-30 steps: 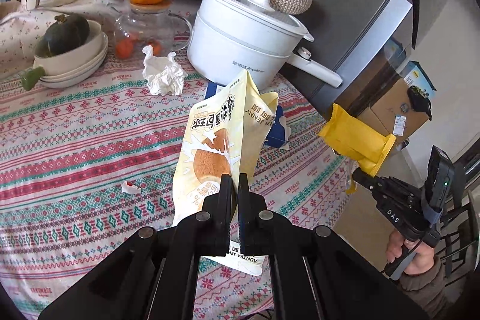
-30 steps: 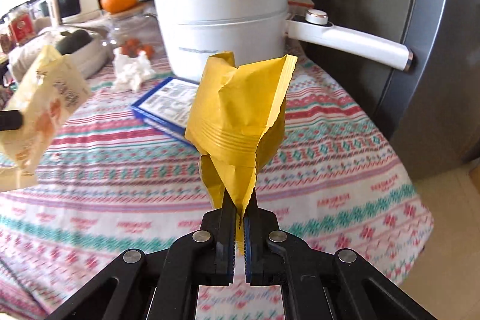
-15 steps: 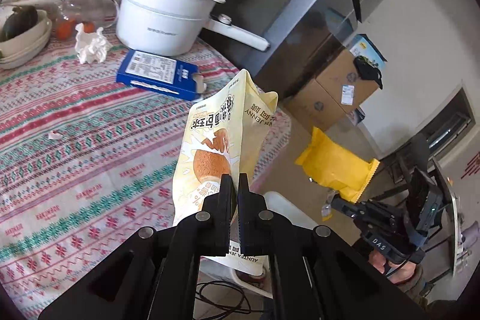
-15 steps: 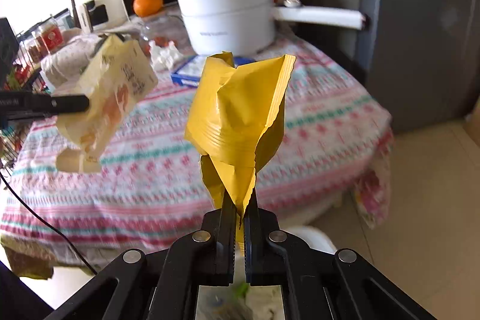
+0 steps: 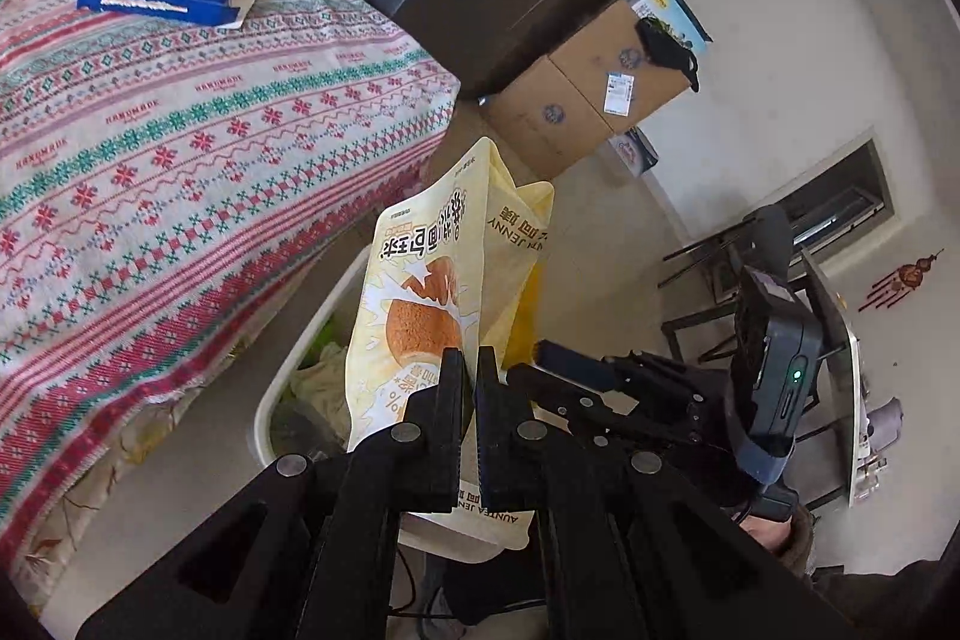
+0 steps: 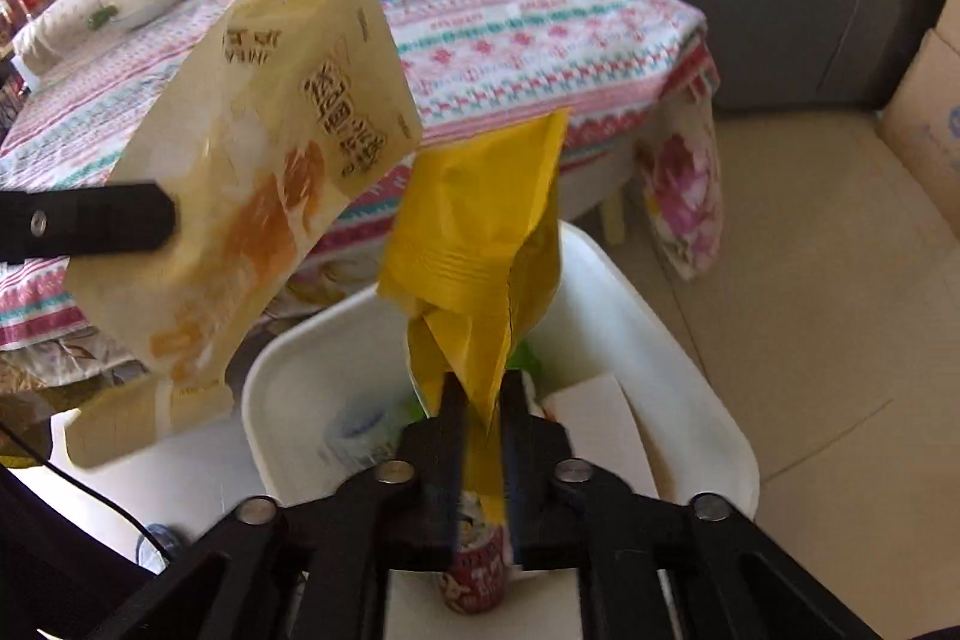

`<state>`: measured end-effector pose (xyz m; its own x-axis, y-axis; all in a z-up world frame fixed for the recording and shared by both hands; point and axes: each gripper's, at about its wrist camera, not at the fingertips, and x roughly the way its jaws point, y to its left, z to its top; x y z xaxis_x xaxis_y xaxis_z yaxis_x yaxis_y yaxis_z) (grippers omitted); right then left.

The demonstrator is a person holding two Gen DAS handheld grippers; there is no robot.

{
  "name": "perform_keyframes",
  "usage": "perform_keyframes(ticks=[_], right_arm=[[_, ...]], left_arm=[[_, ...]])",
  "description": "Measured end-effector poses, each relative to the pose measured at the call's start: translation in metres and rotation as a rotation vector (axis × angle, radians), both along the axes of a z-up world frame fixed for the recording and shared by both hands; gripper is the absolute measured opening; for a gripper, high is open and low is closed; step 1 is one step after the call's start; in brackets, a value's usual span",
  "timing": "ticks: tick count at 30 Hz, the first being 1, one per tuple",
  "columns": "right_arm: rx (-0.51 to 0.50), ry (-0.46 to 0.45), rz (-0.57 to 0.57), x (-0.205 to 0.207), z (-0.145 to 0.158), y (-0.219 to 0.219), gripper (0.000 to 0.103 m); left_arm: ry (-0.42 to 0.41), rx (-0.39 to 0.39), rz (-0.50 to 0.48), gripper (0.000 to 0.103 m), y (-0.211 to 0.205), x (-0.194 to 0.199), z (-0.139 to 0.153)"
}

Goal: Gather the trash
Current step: 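Carry the pouch and yellow bag over the bin and open both tools, then move both open tools back to the table toward the blue box and tissue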

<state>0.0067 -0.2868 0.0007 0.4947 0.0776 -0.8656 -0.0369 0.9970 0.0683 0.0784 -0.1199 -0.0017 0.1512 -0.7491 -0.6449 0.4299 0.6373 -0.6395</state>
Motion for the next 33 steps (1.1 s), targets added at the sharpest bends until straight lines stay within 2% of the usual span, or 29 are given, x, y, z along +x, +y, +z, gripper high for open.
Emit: perform_keyframes(ticks=[1, 2, 3, 12, 14, 16, 18, 22, 25, 33], right_arm=[[0.015, -0.006, -0.015, 0.000, 0.002, -0.005, 0.045], [0.024, -0.023, -0.037, -0.002, 0.005, -0.009, 0.061], [0.031, -0.044, -0.059, -0.004, 0.009, -0.013, 0.068], [0.089, -0.106, -0.170, -0.005, 0.027, -0.034, 0.068], [0.106, -0.122, -0.198, -0.003, 0.029, -0.039, 0.068], [0.120, -0.134, -0.226, -0.002, 0.031, -0.044, 0.068], [0.130, -0.139, -0.235, -0.001, 0.032, -0.045, 0.068], [0.120, -0.155, -0.209, -0.003, 0.035, -0.041, 0.068], [0.126, -0.156, -0.204, -0.002, 0.034, -0.039, 0.068], [0.161, -0.126, -0.210, 0.008, 0.025, -0.037, 0.072]], left_arm=[[0.006, 0.000, 0.001, 0.003, -0.001, -0.001, -0.002], [0.008, 0.001, 0.001, 0.003, -0.003, -0.002, -0.004], [0.012, 0.001, 0.001, 0.003, -0.003, -0.002, -0.006], [0.026, 0.008, 0.007, 0.006, -0.026, -0.009, -0.020], [0.044, 0.020, 0.014, 0.014, -0.035, -0.007, -0.028], [0.088, 0.030, 0.025, 0.040, -0.038, -0.004, -0.036], [0.096, 0.016, 0.048, 0.048, -0.033, -0.003, -0.035], [0.038, 0.016, 0.093, 0.049, -0.016, 0.002, -0.019], [0.012, 0.030, 0.158, 0.054, 0.003, 0.006, -0.009], [-0.058, 0.084, 0.330, 0.056, 0.063, 0.003, 0.008]])
